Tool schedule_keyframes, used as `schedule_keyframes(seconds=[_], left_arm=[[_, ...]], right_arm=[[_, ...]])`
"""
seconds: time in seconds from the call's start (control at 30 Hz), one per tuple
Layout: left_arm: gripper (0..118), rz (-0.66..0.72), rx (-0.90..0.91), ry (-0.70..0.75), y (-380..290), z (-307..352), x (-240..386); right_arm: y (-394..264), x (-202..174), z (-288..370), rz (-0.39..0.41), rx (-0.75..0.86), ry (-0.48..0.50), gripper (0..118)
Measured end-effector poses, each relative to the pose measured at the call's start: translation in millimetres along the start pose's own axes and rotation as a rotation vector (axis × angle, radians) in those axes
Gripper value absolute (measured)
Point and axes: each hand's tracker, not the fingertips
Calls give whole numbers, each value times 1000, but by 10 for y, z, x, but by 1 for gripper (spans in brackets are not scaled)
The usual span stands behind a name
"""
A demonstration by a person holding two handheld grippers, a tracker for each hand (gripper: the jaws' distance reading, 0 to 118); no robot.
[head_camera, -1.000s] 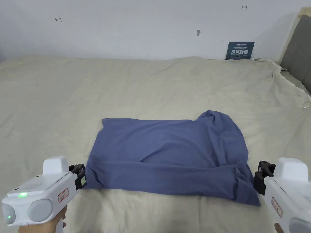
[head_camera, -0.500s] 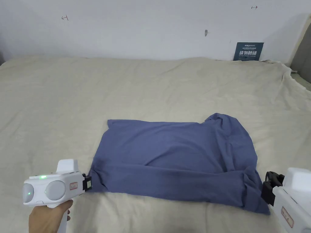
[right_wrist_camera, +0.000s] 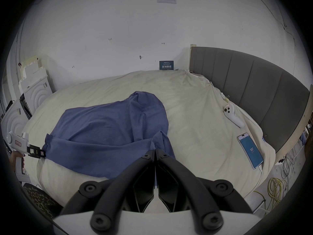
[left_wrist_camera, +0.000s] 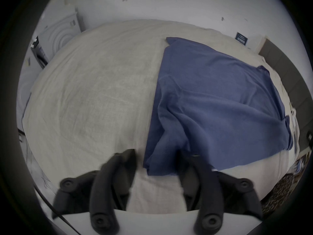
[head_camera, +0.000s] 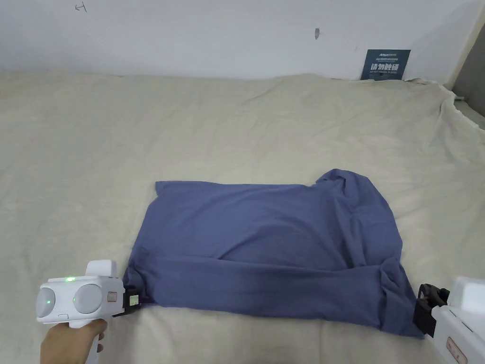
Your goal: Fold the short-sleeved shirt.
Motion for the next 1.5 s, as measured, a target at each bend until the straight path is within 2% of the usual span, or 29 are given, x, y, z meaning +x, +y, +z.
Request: schedule_keyframes(seconds=[0.07,0.1,0.13,0.23,0.3,0.33,0.37,0.4,0.43,0.47,0.57,0.63,0.67,0.7,0.77,0.83,1.1,1.33,1.5], left_arm=[[18,-10,2,-26,18,17,19],[9,0,0,-56,30,15,20],[5,11,-5,-51,35,8,11],[3,15,18,-54,34,45,0],[3,22,40,-66,38,164,2],[3,20,46,-70,46,195,0],[3,13,51,-72,58,226,1],[3,8,58,-72,65,189,-59],[3,7,64,-76,76,211,-69],[3,10,70,-80,88,232,-78],[3,19,77,-91,131,273,-90],[3,21,74,-93,137,262,-93],[3,21,70,-95,129,301,-72],[3,24,66,-96,127,293,-76],[3,40,60,-101,113,279,-91],[3,60,58,-108,133,227,-174],[3,121,76,-142,12,386,-335],[3,98,82,-150,-296,715,-347],[3,69,56,-118,-478,730,-445]], right_arm=[[-33,40,-40,-10,-17,-3,0],[-52,61,-65,-16,-26,-4,0],[-79,90,-105,-26,-42,-7,0],[-179,189,-263,-51,-121,-24,0],[-250,257,-413,-74,-187,-23,8],[-280,286,-481,-86,-212,-6,21],[-311,307,-556,-77,-245,-10,43],[-332,313,-619,-77,-251,-11,74],[-355,320,-683,-76,-258,-8,90],[-376,334,-747,-71,-267,-12,96],[-397,345,-898,-58,-288,-21,95],[-415,348,-978,-47,-303,-9,80],[-421,351,-1006,-41,-312,-7,67],[-427,354,-1024,-32,-319,-2,42],[-442,357,-1009,-41,-325,35,4],[-450,367,-969,-65,-307,74,4],[-407,548,-587,-117,-252,80,3],[-545,719,-209,-152,-234,75,3],[-681,663,-37,-152,-260,50,3]])
